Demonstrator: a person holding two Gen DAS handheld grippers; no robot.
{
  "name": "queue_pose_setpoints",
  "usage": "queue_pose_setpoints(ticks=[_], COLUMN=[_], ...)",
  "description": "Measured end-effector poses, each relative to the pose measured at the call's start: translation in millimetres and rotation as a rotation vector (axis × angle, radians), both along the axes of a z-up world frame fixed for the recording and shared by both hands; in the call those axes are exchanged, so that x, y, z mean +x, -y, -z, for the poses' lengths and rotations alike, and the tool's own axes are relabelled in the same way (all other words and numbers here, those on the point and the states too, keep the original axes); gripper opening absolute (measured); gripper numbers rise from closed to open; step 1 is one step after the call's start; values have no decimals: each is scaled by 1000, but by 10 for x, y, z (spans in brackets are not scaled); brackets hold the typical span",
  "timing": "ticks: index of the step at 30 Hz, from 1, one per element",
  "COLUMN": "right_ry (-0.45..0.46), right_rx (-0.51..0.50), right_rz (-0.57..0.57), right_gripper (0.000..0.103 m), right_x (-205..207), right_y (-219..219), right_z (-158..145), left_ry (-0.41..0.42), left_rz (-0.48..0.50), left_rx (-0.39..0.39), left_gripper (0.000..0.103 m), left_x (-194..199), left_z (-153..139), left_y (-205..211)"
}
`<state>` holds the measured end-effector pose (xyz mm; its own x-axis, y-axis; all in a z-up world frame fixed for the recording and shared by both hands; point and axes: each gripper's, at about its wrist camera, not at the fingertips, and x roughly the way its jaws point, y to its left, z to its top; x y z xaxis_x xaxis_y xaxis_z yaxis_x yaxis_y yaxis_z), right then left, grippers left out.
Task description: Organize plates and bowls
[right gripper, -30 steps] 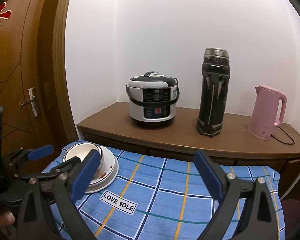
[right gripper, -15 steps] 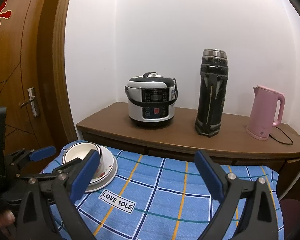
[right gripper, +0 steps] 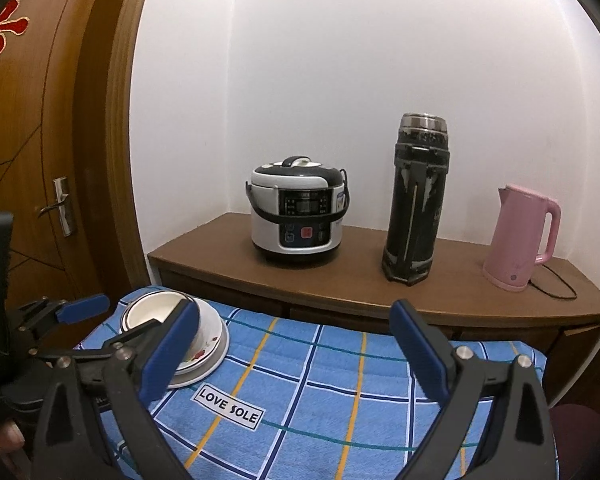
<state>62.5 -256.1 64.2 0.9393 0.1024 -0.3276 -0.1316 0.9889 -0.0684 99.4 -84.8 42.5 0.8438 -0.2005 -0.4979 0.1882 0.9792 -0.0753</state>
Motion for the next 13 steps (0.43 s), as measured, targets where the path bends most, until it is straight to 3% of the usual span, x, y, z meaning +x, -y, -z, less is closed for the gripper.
queue_pose_setpoints(ticks=[13], right_ry=[13], right_rx=[-4], right_rz=[-5], right_gripper=[98], right_x=[-55], right_y=[-18], right_z=[-18], left_ry=[45], left_rz=[-10], left_rx=[15], left_gripper=[78], left_x=[-80], left_z=[-52], left_y=[1])
